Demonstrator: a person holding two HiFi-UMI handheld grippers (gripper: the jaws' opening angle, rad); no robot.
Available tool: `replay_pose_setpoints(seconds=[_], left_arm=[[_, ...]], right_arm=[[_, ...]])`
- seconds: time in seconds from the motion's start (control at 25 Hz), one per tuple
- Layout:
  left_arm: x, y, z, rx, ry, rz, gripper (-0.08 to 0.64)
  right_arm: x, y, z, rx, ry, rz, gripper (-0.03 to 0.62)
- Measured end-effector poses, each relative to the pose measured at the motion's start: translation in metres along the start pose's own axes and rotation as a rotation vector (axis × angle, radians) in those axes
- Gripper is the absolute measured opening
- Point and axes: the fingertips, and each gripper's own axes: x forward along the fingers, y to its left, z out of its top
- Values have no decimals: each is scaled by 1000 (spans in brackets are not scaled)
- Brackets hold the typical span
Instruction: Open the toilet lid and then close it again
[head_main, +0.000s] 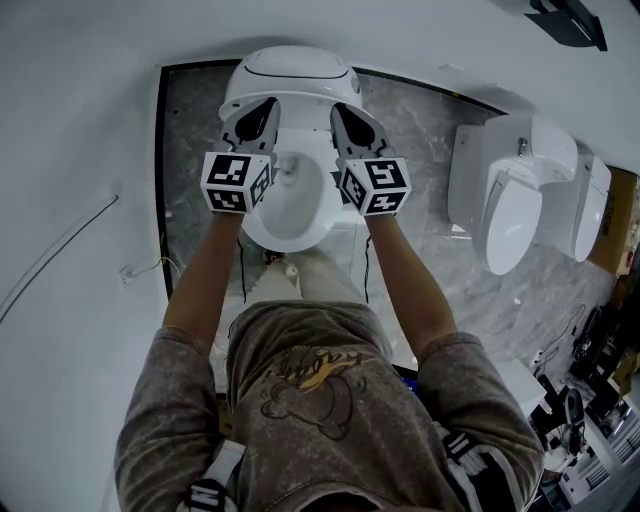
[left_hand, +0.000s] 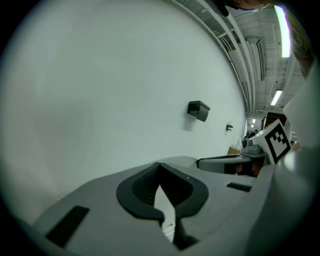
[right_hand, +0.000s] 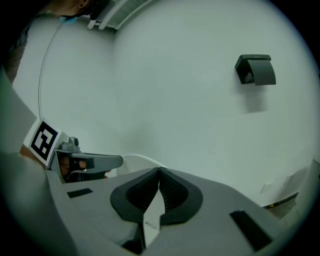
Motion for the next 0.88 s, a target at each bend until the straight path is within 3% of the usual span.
replay_pose_setpoints(seconds=[0.72,0.8,0.88], left_arm=[[3,4,36,31,-38,23,12],[6,6,37,30,-34,23,60],[10,8,37,19,-28,16,151]], right_arm=[[-5,-16,39,33,-89,-6,32],[-2,-16,40,41,-85,14,88],[2,-15,41,47,-79,40,217]])
